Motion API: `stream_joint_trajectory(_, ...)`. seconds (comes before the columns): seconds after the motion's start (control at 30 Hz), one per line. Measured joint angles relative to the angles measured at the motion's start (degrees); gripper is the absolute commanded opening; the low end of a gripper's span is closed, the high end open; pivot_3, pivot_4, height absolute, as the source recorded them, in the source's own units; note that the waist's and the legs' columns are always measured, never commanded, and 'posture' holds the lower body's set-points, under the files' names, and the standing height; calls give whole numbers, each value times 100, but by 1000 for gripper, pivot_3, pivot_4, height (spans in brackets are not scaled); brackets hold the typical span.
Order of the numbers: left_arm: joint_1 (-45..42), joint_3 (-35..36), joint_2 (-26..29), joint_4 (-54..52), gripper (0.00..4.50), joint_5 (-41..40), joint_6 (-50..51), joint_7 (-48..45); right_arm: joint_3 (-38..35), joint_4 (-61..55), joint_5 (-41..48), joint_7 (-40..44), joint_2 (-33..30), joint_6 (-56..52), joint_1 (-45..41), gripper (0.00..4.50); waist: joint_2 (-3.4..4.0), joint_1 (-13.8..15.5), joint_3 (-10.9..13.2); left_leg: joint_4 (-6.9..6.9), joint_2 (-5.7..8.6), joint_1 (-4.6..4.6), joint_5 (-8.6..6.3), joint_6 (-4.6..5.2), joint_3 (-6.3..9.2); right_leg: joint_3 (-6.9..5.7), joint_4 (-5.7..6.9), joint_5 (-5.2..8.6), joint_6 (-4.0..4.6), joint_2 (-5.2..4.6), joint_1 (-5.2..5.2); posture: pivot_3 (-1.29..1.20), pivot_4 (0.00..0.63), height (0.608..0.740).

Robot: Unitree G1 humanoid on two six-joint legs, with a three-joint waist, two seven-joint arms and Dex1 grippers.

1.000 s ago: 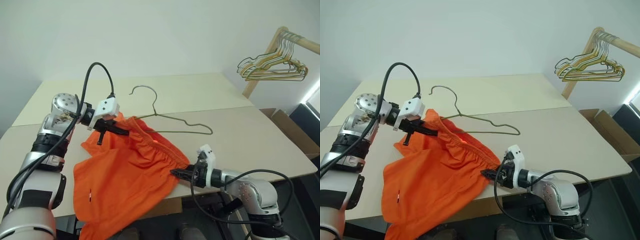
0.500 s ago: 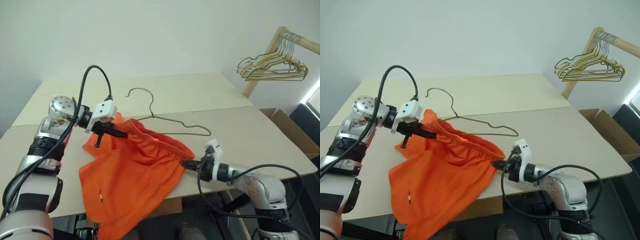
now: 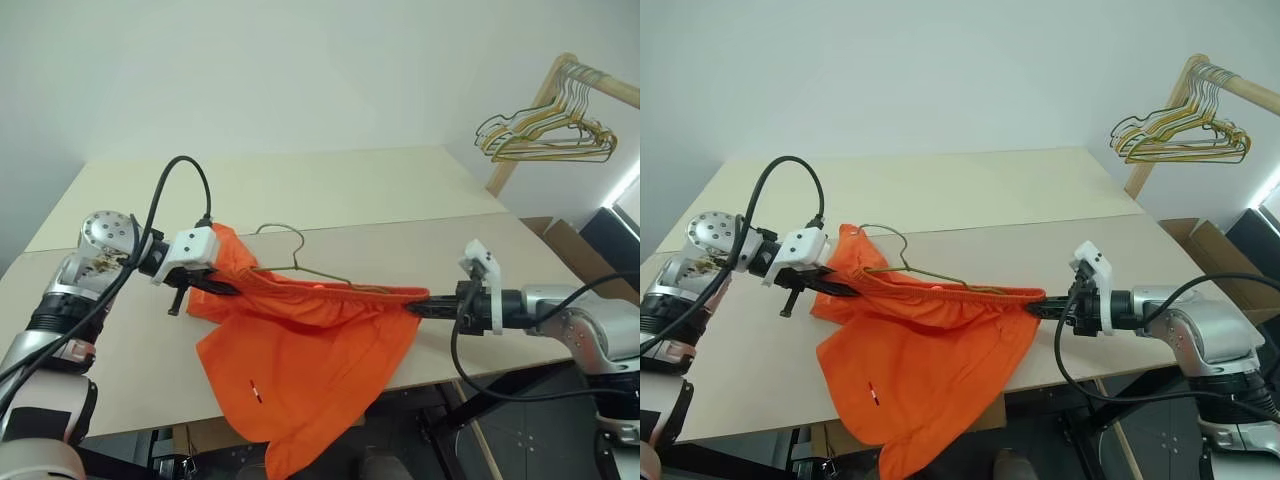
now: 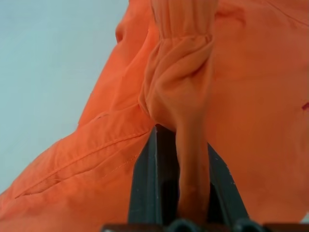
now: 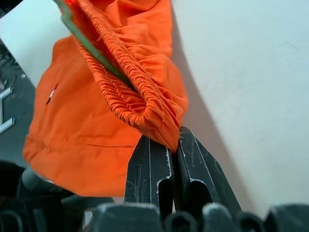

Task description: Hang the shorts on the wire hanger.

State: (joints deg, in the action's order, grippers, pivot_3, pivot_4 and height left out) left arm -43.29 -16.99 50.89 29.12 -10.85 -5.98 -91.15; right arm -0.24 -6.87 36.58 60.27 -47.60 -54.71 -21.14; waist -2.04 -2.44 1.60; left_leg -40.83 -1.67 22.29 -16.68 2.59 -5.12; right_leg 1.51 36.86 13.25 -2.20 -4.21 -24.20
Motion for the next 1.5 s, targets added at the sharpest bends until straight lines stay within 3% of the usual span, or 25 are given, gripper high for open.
stream_joint_trajectory(0.3,24,-306,161,377,0,495,-814,-39,230,-157,-107,413,-329,440,-173,42,0,3,0,0,-4,0,0,0,-2,0,2,0,0,-2,-3,-44,0,740)
stream_joint_trajectory(0.47,-287,-282,-99,726,0,652,-740,10,568,-666,-339,401,-383,571,-372,42,0,24,0,-1,-3,2,0,0,-3,-3,2,1,-1,-5,-3,-52,0,740)
stream_joint_trajectory(0.57,-326,-265,-354,752,0,688,-607,58,771,-975,-462,297,-363,580,-531,755,0,22,0,-2,-3,5,0,0,-3,-4,1,1,-1,-6,-5,-58,0,740)
stream_joint_trajectory(0.9,-463,-208,-723,843,0,920,-522,198,893,-1201,-773,343,-695,684,-491,4281,0,8,0,-2,-1,5,0,0,-3,-5,0,0,-1,-7,-5,-67,0,740)
stream_joint_trajectory(0.93,-464,-200,-725,880,0,930,-521,210,893,-1189,-829,345,-747,689,-452,4445,0,1,0,-2,-1,5,0,0,-4,-5,0,0,-1,-7,-5,-66,0,740)
stream_joint_trajectory(1.1,-464,-192,-749,911,0,946,-525,207,690,-861,-987,342,-957,868,-600,4445,0,-23,0,-2,-1,3,0,0,-6,-3,2,0,0,-6,-6,-61,0,740)
stream_joint_trajectory(1.23,-463,-190,-749,912,0,969,-526,177,303,-948,-678,323,-819,767,-1224,4445,2,-35,1,0,-6,1,0,0,-5,-3,3,0,0,3,-8,-60,0,740)
stream_joint_trajectory(1.33,-468,-184,-752,910,0,981,-528,166,491,-1284,-533,146,-336,526,-1548,4445,3,-37,1,-1,-11,2,0,0,-4,-3,6,0,1,3,-8,-59,0,740)
stream_joint_trajectory(1.5,-504,-179,-762,916,0,1057,-535,151,1465,-1270,-554,-680,993,-311,-2309,4445,4,-52,1,-3,-8,10,1,-1,-6,-4,17,0,2,-2,-18,-56,0,740)
